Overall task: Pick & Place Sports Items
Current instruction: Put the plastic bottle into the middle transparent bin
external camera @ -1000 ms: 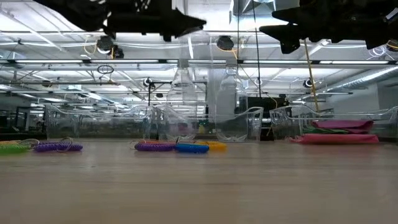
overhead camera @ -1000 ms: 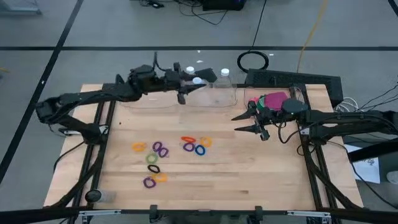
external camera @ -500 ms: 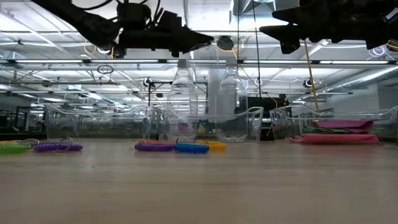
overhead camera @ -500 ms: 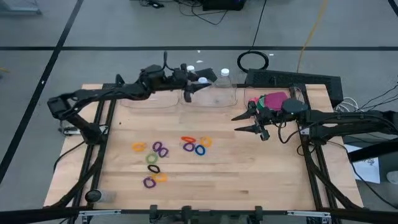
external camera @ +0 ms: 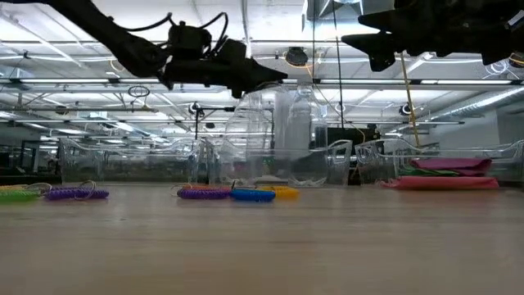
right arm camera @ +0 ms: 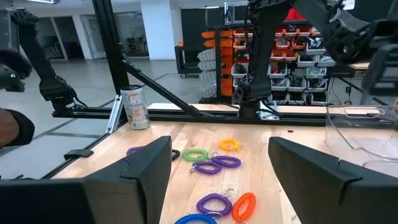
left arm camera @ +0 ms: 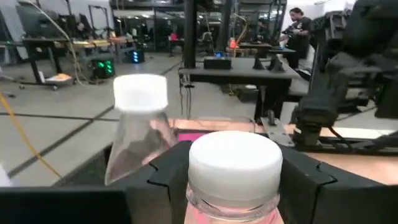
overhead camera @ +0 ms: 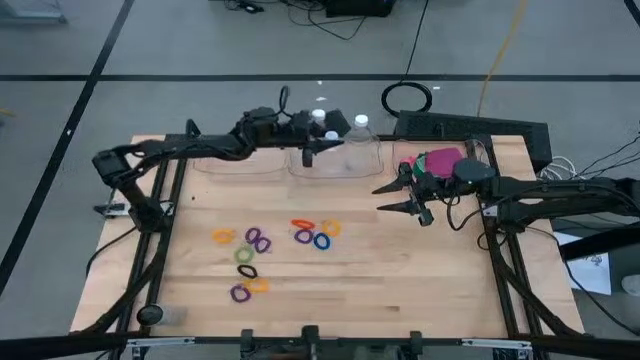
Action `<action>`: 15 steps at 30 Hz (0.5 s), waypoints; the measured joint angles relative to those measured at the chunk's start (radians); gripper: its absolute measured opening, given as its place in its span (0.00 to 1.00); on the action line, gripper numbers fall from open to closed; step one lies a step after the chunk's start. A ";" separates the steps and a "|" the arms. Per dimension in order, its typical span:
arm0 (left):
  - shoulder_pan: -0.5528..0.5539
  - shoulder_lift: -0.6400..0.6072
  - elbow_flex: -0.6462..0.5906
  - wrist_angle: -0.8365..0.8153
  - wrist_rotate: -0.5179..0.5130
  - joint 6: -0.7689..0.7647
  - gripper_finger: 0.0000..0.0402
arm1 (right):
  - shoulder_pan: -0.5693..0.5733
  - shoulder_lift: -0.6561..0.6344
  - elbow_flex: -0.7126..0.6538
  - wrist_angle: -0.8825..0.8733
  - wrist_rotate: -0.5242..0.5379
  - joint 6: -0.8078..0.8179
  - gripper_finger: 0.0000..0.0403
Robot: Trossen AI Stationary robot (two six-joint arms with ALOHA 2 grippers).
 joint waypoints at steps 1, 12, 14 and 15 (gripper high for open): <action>0.000 0.007 0.000 0.000 0.001 0.000 0.34 | 0.000 0.000 0.000 0.000 0.000 0.000 0.49; 0.000 0.033 0.000 0.008 -0.001 0.001 0.34 | 0.000 0.000 0.000 0.000 0.000 0.000 0.49; 0.000 0.029 0.000 0.005 0.003 0.007 0.34 | 0.000 0.000 0.000 0.000 0.000 0.000 0.49; 0.000 0.029 0.000 0.005 0.006 0.008 0.34 | 0.000 0.000 0.000 0.000 0.000 0.000 0.49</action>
